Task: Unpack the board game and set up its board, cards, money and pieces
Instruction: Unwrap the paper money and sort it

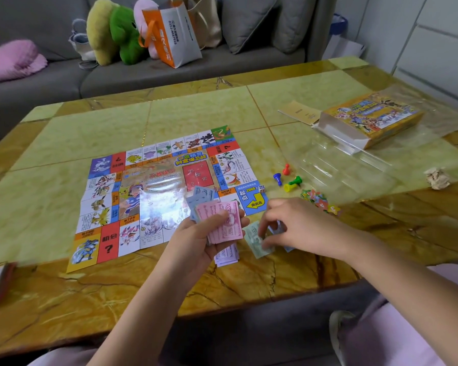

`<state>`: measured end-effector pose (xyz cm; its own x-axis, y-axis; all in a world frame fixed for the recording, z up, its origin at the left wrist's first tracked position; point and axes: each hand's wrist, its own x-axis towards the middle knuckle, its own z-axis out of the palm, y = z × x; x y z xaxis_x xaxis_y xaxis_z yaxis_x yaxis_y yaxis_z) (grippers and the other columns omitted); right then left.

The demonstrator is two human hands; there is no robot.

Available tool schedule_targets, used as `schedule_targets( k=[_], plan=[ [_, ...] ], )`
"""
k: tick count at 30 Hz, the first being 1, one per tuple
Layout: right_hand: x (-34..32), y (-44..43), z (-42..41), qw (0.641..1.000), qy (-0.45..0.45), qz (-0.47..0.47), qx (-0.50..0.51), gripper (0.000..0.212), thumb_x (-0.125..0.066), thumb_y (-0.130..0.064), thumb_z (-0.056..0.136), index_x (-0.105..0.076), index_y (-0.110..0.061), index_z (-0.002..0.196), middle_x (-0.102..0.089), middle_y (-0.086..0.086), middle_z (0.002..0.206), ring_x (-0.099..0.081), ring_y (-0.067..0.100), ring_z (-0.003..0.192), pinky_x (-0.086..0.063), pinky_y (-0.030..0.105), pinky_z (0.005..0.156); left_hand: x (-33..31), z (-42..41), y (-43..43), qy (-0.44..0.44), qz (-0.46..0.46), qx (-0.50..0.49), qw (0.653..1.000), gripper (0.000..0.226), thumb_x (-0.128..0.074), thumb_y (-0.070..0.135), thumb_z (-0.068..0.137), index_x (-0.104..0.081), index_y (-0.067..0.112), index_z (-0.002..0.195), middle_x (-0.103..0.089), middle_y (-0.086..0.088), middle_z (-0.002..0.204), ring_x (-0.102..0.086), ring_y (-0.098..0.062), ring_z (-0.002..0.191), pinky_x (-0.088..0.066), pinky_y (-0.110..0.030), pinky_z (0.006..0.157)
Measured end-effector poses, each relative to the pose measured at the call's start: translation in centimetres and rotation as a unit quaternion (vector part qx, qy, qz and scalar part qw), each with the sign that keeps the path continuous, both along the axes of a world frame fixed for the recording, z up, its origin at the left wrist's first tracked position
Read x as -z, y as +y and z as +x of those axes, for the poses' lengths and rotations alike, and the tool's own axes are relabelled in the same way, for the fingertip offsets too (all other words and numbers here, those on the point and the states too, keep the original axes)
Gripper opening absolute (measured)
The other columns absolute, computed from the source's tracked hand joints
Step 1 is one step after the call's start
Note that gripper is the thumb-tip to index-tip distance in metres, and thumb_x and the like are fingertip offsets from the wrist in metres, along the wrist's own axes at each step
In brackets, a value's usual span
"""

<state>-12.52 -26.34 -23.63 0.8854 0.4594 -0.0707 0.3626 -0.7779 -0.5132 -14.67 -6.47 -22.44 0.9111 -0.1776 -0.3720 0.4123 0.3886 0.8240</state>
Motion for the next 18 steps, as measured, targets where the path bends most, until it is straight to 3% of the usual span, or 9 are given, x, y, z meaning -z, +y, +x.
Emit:
schedule_targets(
  k=[5, 8, 9, 11, 13, 14, 18],
  plan=[
    [0.0, 0.7, -0.4, 1.000, 0.001, 0.002, -0.006, 0.020, -0.073, -0.045, 0.076, -0.070, -0.032, 0.092, -0.057, -0.009, 0.092, -0.053, 0.007, 0.087, -0.045, 0.029, 0.076, -0.1, 0.2, -0.1, 0.008, -0.021, 0.001, 1.000, 0.045, -0.058, 0.012, 0.078, -0.055, -0.004, 0.119, -0.071, -0.020, 0.103, -0.070, -0.030, 0.094, -0.060, -0.033, 0.072],
    [0.3, 1.4, -0.8, 1.000, -0.022, 0.011, 0.001, 0.017, -0.068, -0.039, 0.083, -0.071, -0.024, 0.090, -0.058, -0.007, 0.086, -0.053, 0.008, 0.079, -0.043, 0.026, 0.070, -0.1, 0.2, -0.2, 0.025, -0.039, 0.003, 0.999, 0.031, -0.048, 0.003, 0.090, -0.053, -0.004, 0.120, -0.070, -0.022, 0.104, -0.070, -0.030, 0.095, -0.059, -0.035, 0.075],
    [0.3, 1.5, -0.8, 0.998, -0.029, 0.040, 0.023, 0.019, -0.064, -0.036, 0.087, -0.071, -0.019, 0.088, -0.060, -0.005, 0.081, -0.054, 0.010, 0.074, -0.043, 0.028, 0.067, -0.1, 0.1, -0.2, 0.028, -0.045, 0.003, 0.999, 0.029, -0.046, 0.001, 0.092, -0.052, -0.005, 0.119, -0.070, -0.022, 0.104, -0.071, -0.030, 0.093, -0.060, -0.034, 0.074],
    [-0.2, 1.6, -1.0, 0.977, 0.009, 0.188, 0.095, 0.030, -0.054, -0.036, 0.093, -0.069, -0.011, 0.085, -0.061, 0.002, 0.070, -0.056, 0.016, 0.061, -0.044, 0.032, 0.058, 0.0, 0.0, -0.3, 0.029, -0.042, -0.005, 0.999, 0.028, -0.048, -0.001, 0.090, -0.053, -0.006, 0.117, -0.071, -0.022, 0.100, -0.072, -0.028, 0.087, -0.060, -0.033, 0.070],
    [-1.0, 1.4, -1.2, 0.917, 0.112, 0.356, 0.143, 0.037, -0.052, -0.042, 0.089, -0.069, -0.010, 0.088, -0.061, 0.003, 0.070, -0.060, 0.018, 0.059, -0.047, 0.026, 0.051, 0.1, -0.2, -0.5, 0.022, -0.025, -0.010, 0.999, 0.026, -0.052, -0.001, 0.088, -0.056, -0.005, 0.113, -0.073, -0.019, 0.094, -0.072, -0.024, 0.082, -0.060, -0.032, 0.070],
    [-1.2, 1.4, -1.3, 0.897, 0.149, 0.389, 0.147, 0.038, -0.055, -0.044, 0.085, -0.068, -0.009, 0.092, -0.063, 0.003, 0.074, -0.063, 0.018, 0.062, -0.049, 0.025, 0.051, 0.2, -0.3, -0.6, 0.015, -0.014, -0.007, 1.000, 0.023, -0.054, 0.000, 0.087, -0.058, -0.004, 0.109, -0.073, -0.017, 0.090, -0.072, -0.023, 0.079, -0.060, -0.030, 0.069],
    [-0.5, 2.3, -2.0, 0.917, 0.135, 0.345, 0.150, 0.024, -0.076, -0.027, 0.075, -0.071, -0.012, 0.093, -0.072, 0.005, 0.079, -0.068, 0.015, 0.064, -0.055, 0.024, 0.057, 0.1, -0.8, -1.0, -0.016, 0.009, 0.024, 1.000, 0.029, -0.060, 0.009, 0.077, -0.063, -0.004, 0.102, -0.073, -0.016, 0.090, -0.072, -0.024, 0.078, -0.058, -0.025, 0.065]
  ],
)
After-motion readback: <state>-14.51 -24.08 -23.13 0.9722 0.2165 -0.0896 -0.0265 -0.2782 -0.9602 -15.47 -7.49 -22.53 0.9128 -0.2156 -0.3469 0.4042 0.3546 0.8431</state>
